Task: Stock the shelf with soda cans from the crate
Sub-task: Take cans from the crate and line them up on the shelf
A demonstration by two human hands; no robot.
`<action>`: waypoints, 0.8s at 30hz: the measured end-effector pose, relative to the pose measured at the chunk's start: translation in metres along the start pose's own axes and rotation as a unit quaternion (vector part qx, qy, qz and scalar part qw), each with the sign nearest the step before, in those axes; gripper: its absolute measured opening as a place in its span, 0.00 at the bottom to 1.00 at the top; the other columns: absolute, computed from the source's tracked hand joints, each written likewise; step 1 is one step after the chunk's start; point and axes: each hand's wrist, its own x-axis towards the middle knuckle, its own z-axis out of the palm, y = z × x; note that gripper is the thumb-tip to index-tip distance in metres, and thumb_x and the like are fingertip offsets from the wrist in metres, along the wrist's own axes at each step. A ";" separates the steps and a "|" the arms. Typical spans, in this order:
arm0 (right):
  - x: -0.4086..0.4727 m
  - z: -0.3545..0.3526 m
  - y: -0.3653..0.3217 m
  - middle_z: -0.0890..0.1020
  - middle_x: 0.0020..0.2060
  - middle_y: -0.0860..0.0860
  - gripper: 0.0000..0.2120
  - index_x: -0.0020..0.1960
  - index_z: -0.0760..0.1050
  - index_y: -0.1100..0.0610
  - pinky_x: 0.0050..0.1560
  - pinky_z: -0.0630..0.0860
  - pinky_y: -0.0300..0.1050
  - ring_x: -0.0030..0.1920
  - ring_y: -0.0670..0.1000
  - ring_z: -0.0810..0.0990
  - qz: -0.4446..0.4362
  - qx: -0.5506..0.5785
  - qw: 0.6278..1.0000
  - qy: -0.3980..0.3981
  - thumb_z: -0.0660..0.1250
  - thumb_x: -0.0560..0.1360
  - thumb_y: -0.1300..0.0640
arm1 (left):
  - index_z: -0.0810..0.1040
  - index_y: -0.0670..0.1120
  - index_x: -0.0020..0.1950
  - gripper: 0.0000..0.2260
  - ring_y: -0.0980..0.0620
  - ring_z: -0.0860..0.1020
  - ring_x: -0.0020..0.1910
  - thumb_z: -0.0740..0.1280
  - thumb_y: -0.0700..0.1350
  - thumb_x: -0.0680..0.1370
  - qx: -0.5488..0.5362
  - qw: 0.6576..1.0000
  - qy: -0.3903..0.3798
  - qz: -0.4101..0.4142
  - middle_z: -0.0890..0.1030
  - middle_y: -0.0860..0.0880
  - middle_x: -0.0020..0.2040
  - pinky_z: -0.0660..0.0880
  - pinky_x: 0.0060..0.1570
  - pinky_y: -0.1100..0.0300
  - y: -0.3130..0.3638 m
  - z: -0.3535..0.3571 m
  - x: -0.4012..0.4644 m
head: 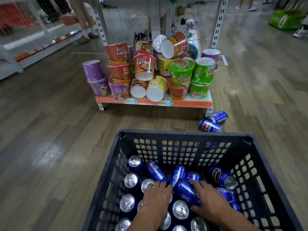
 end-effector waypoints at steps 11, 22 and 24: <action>0.033 0.013 -0.001 0.68 0.70 0.53 0.43 0.79 0.51 0.48 0.68 0.69 0.53 0.70 0.56 0.69 0.062 0.035 0.996 -0.054 0.67 0.72 0.38 | 0.64 0.43 0.76 0.28 0.40 0.66 0.73 0.65 0.52 0.79 0.009 0.999 -0.041 -0.008 0.68 0.40 0.74 0.58 0.72 0.45 0.002 0.000 0.032; 0.045 0.018 -0.002 0.71 0.67 0.55 0.41 0.77 0.56 0.51 0.66 0.70 0.50 0.67 0.57 0.71 0.070 0.034 0.994 -0.076 0.70 0.70 0.41 | 0.64 0.46 0.75 0.29 0.41 0.69 0.71 0.69 0.48 0.77 0.099 0.993 -0.058 0.030 0.73 0.40 0.70 0.50 0.74 0.41 -0.009 -0.001 0.043; 0.046 0.020 -0.001 0.71 0.67 0.54 0.42 0.77 0.55 0.51 0.66 0.70 0.49 0.68 0.57 0.71 0.069 0.034 0.994 -0.078 0.71 0.68 0.44 | 0.65 0.46 0.74 0.27 0.41 0.72 0.68 0.68 0.50 0.77 0.109 0.992 -0.034 0.047 0.75 0.40 0.67 0.52 0.73 0.43 -0.010 0.004 0.044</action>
